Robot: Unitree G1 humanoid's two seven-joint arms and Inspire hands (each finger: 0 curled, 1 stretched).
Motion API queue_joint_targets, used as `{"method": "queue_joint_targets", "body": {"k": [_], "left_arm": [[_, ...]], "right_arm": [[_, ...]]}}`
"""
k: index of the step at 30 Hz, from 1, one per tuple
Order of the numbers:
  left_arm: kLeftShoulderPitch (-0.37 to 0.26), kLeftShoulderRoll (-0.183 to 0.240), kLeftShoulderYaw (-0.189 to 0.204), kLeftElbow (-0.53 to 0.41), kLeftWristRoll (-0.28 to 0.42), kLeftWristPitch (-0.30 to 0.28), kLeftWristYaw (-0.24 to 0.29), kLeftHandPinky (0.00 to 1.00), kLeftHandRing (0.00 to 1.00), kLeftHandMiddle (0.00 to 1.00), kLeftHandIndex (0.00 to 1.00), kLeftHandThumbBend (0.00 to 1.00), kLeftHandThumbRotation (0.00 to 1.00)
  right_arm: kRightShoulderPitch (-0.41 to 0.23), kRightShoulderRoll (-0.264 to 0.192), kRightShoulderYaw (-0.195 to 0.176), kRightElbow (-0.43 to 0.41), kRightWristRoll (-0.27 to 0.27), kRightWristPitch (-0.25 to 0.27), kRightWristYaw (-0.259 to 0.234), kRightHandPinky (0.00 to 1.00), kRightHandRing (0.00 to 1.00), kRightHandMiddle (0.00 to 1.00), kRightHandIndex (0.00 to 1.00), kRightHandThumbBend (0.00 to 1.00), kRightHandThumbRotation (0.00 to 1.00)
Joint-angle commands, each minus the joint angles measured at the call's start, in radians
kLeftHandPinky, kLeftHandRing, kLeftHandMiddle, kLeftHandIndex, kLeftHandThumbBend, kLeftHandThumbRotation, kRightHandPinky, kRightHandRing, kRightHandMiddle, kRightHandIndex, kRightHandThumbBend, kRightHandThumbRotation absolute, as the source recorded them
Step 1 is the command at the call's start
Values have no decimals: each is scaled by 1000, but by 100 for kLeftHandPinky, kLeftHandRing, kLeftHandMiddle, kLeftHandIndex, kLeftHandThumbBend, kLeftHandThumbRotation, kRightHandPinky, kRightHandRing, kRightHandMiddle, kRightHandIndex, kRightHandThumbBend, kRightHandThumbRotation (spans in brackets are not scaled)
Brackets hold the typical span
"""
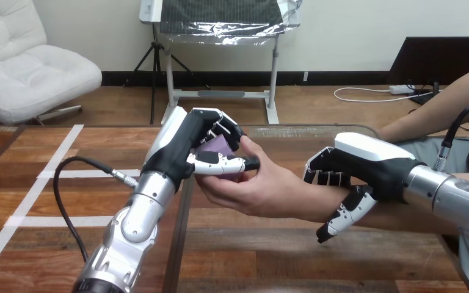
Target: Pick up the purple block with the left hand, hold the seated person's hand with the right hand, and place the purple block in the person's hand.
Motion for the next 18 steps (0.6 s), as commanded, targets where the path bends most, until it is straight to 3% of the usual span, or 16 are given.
{"method": "queue_joint_targets", "body": {"k": [1,18], "left_arm": [[-91,-39,-22,9,-5,-10,0,31,36,42,46,65,0],[-104,-83,-37,34,-11,-20,-12,31,37,42,45,65,0]], "right_arm": [[40,25,-7,-6,29,16,16,38,44,49,55,92,10],[48,28,-9,-41,26,42,21,39,44,49,55,91,12]]}}
